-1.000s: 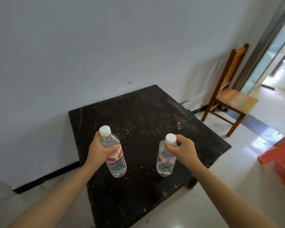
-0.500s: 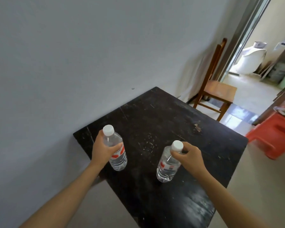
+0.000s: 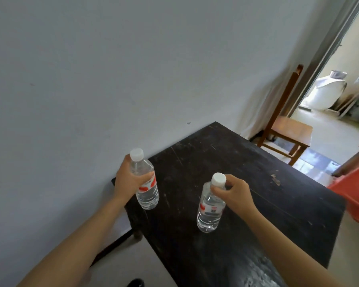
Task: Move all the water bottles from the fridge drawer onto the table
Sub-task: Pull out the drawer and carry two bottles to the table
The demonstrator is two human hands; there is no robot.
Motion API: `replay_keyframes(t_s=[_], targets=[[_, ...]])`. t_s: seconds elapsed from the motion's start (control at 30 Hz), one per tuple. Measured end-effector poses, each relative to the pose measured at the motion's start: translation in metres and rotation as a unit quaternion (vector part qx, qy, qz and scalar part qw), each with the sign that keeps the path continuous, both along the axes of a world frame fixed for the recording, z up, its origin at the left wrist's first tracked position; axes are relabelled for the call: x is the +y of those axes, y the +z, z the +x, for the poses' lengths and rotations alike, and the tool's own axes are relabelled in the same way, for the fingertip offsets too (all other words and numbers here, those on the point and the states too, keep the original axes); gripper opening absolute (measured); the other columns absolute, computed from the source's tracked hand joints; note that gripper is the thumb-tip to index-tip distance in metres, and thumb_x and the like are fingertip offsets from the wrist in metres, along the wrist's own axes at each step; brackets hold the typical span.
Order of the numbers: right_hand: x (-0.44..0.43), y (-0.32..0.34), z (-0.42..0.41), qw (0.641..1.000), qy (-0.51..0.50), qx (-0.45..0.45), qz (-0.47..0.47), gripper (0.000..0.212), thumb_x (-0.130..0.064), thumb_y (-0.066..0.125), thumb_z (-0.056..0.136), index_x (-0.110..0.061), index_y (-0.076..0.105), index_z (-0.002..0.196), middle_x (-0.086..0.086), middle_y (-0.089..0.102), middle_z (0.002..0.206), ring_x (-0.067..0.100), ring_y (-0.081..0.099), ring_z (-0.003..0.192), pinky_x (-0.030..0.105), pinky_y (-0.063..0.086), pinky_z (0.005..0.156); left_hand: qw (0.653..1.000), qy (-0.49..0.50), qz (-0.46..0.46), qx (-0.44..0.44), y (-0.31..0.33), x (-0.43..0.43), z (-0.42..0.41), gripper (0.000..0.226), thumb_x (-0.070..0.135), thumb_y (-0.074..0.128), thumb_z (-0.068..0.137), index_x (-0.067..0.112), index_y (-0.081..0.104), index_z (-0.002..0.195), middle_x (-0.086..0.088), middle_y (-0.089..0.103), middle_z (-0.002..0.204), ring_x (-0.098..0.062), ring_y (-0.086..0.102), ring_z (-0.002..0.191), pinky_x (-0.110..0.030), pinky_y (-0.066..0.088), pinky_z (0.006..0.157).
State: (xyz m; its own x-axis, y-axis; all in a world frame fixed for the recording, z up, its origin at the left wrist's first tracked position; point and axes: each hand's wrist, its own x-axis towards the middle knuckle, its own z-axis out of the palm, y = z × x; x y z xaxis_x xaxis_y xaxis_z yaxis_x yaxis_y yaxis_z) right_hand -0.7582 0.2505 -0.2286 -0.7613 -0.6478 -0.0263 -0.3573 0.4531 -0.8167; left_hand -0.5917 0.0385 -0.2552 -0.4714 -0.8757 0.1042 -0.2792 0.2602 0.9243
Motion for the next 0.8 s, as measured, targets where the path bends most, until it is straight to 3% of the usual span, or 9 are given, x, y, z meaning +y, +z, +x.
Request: replay_keyframes(t_s=[0.13,0.27,0.37,0.63,0.8], targets=[[-0.06,-0.005,0.01,1.0,-0.018,-0.006,-0.008,0.022,-0.012,0.072,0.076,-0.014,0.062,0.095,-0.004,0.061,0.084,0.013,0.059,0.084,0.018,0.046,0.066,1.0,-0.017,0.014,-0.006,-0.003,-0.062,0.008,0.056,0.014,0.08,0.067,0.027,0.041,0.106,0.001,0.056,0.104,-0.02,0.056,0.095,-0.034,0.047,0.082],[-0.107,-0.004,0.021,0.998,-0.053,-0.011,-0.029,0.027,-0.013,0.073,0.076,-0.011,0.063,0.101,0.0,0.063,0.089,0.014,0.06,0.085,0.016,0.046,0.067,0.999,-0.046,0.001,-0.02,-0.007,-0.111,0.016,0.057,0.02,0.083,0.063,0.028,0.043,0.103,0.0,0.057,0.101,-0.022,0.057,0.094,-0.041,0.049,0.084],[-0.138,-0.004,0.026,0.996,-0.083,-0.007,-0.042,0.027,-0.012,0.073,0.075,-0.009,0.065,0.1,0.002,0.064,0.087,0.012,0.059,0.081,0.013,0.043,0.063,0.999,-0.048,-0.001,-0.02,-0.009,-0.134,0.018,0.054,0.024,0.083,0.059,0.03,0.044,0.095,0.0,0.058,0.098,-0.021,0.057,0.091,-0.036,0.046,0.081],[-0.192,-0.008,0.027,0.996,-0.078,-0.006,-0.03,0.031,-0.013,0.073,0.076,-0.009,0.065,0.105,0.001,0.065,0.09,0.012,0.06,0.084,0.011,0.042,0.062,0.998,-0.048,0.01,-0.048,-0.031,-0.163,0.027,0.067,0.036,0.08,0.055,0.018,0.051,0.113,-0.005,0.062,0.109,-0.024,0.06,0.098,-0.043,0.049,0.085],[-0.216,-0.016,0.028,0.998,-0.057,-0.011,-0.011,0.031,-0.015,0.072,0.077,-0.01,0.063,0.106,-0.002,0.062,0.092,0.011,0.058,0.087,0.012,0.043,0.065,0.998,-0.038,0.01,-0.046,-0.035,-0.165,0.023,0.053,0.023,0.084,0.062,0.023,0.053,0.106,-0.001,0.062,0.104,-0.023,0.06,0.095,-0.04,0.049,0.083]])
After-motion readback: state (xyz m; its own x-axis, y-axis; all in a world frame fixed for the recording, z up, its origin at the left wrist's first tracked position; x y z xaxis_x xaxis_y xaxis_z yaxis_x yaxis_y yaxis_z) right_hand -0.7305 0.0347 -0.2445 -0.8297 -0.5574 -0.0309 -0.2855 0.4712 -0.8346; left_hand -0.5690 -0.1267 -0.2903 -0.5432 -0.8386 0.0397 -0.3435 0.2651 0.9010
